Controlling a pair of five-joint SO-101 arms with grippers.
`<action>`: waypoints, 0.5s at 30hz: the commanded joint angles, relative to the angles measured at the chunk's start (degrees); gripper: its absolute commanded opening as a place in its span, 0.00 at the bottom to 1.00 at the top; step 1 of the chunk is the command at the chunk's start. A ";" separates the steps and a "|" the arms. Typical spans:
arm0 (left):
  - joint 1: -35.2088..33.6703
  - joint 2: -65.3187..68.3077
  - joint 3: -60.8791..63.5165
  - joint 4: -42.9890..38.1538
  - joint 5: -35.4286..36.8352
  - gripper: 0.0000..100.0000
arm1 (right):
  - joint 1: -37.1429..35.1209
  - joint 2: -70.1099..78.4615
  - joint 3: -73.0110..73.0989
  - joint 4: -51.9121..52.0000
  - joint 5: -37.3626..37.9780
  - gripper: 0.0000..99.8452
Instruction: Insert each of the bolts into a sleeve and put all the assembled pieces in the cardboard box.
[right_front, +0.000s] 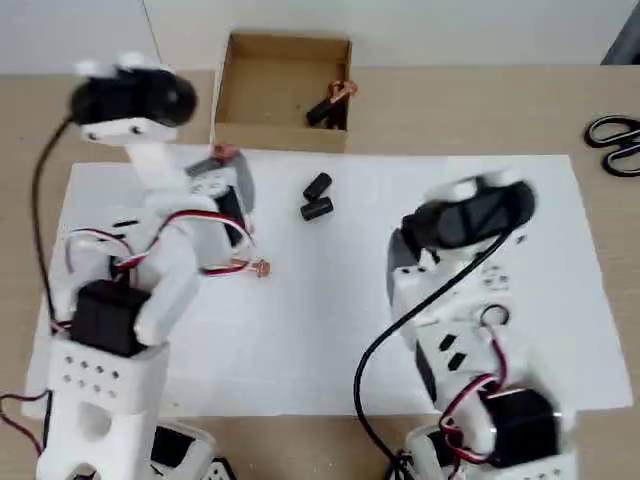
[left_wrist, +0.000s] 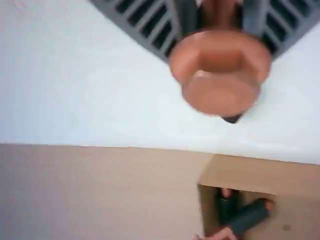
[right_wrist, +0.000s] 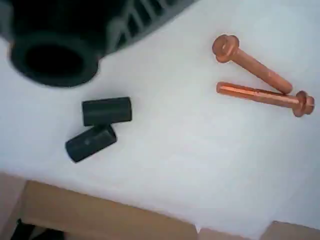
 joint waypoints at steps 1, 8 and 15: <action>3.43 -2.55 2.33 -6.51 0.53 0.01 | -1.71 -7.43 13.01 -10.07 4.92 0.00; 8.62 -4.22 10.59 -15.47 0.35 0.01 | -6.02 -14.81 32.79 -26.24 3.08 0.00; 10.37 -6.59 16.31 -21.19 0.44 0.01 | -6.20 -14.90 36.66 -27.47 0.70 0.00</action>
